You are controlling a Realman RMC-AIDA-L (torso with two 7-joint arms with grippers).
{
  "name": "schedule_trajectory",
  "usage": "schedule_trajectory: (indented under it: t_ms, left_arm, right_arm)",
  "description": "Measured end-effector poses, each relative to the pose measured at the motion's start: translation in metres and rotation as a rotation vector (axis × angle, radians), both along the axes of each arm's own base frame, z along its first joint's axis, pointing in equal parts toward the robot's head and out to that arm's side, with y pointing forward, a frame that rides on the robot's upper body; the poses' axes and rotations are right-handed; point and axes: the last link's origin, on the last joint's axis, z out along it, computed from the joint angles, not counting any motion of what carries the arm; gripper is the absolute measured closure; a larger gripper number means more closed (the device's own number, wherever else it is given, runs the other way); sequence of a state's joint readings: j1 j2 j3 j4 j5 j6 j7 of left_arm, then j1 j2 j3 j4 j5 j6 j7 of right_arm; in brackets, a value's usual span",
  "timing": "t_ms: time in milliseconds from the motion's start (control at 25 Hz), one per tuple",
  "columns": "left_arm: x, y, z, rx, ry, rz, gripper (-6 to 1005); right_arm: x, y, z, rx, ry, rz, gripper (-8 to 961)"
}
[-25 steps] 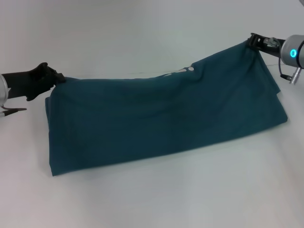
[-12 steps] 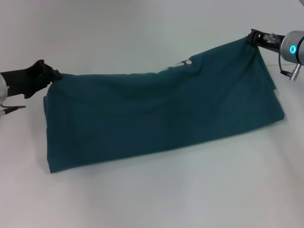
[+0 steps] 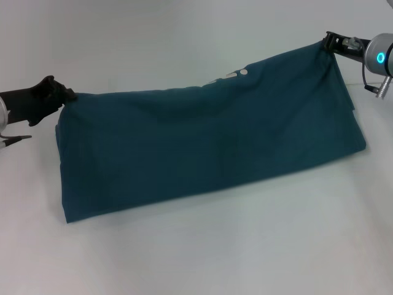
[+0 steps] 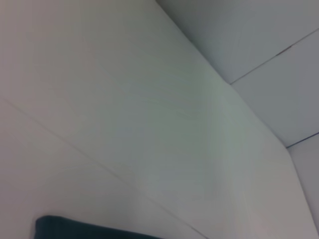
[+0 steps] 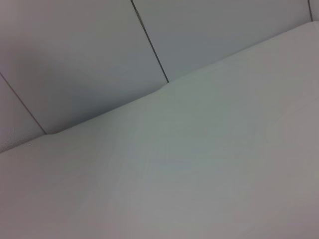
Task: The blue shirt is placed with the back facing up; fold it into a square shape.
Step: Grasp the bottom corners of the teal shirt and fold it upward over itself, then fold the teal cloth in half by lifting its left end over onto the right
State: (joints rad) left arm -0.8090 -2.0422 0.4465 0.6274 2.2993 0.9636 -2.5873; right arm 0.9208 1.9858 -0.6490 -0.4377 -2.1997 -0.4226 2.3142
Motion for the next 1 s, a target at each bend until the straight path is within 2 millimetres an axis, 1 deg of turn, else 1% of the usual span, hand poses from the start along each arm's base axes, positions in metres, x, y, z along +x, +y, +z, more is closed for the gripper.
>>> schedule_trajectory:
  t_ms: [200,360,640,840,1000]
  left_arm:
    - [0.001,0.001,0.001,0.007,-0.001,-0.002,837]
    - [0.002,0.002,0.001,0.015,-0.005,-0.002,832]
    - [-0.002,0.003,0.004,0.042,-0.011,0.018,821]
    - [-0.007,0.002,0.005,0.067,-0.032,0.035,814]
    - [-0.015,-0.004,0.002,0.084,-0.052,0.063,808]
  right_arm:
    - [-0.007,0.004,0.006,0.019,-0.005,0.017,921]
    - [-0.013,0.008,0.006,0.021,-0.011,0.031,920]
    - [-0.015,0.008,0.005,0.012,-0.026,0.036,921]
    - [-0.015,0.009,0.007,-0.004,-0.057,0.045,801]
    - [-0.015,0.013,0.012,-0.011,-0.068,0.042,719]
